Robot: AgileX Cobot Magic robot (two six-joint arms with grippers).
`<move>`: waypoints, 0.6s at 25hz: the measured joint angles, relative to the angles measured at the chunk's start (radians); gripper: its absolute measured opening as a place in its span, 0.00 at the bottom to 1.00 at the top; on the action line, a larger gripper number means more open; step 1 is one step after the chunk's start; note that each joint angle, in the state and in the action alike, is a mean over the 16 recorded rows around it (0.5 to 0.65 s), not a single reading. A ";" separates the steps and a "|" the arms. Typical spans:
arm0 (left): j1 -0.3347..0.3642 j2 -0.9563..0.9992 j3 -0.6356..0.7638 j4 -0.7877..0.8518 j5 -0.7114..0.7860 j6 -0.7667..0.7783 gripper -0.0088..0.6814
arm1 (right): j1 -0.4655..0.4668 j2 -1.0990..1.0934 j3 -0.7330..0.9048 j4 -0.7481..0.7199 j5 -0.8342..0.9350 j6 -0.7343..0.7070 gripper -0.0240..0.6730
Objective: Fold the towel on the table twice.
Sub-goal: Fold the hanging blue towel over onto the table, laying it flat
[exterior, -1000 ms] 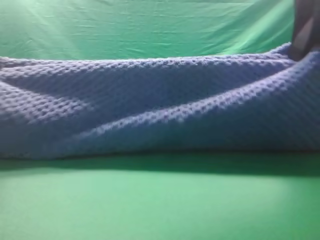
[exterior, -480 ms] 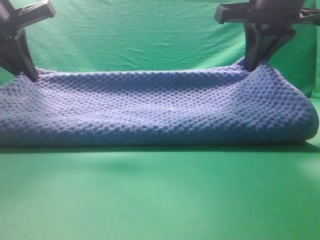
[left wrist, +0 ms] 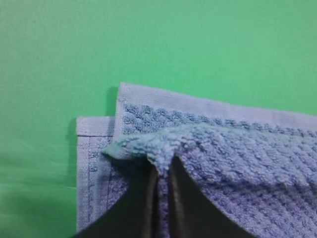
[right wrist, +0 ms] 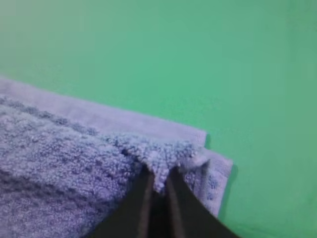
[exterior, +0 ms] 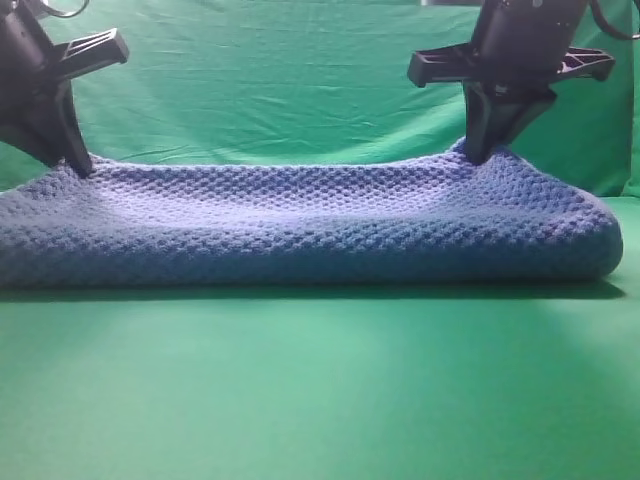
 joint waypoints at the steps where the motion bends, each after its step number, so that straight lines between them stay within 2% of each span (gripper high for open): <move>1: 0.000 0.003 -0.003 0.000 0.001 0.005 0.17 | 0.000 0.005 -0.006 -0.002 -0.001 0.000 0.19; 7: 0.000 -0.017 -0.011 0.003 0.026 0.037 0.51 | -0.001 0.010 -0.064 -0.006 0.056 0.000 0.53; 10: 0.000 -0.059 -0.012 0.005 0.049 0.055 0.64 | -0.001 0.000 -0.114 -0.007 0.125 0.000 0.67; 13: 0.000 -0.122 -0.012 0.008 0.080 0.068 0.68 | -0.001 -0.019 -0.175 -0.007 0.214 0.000 0.74; 15: 0.000 -0.173 -0.012 0.010 0.105 0.073 0.65 | -0.001 -0.040 -0.216 -0.007 0.279 -0.001 0.74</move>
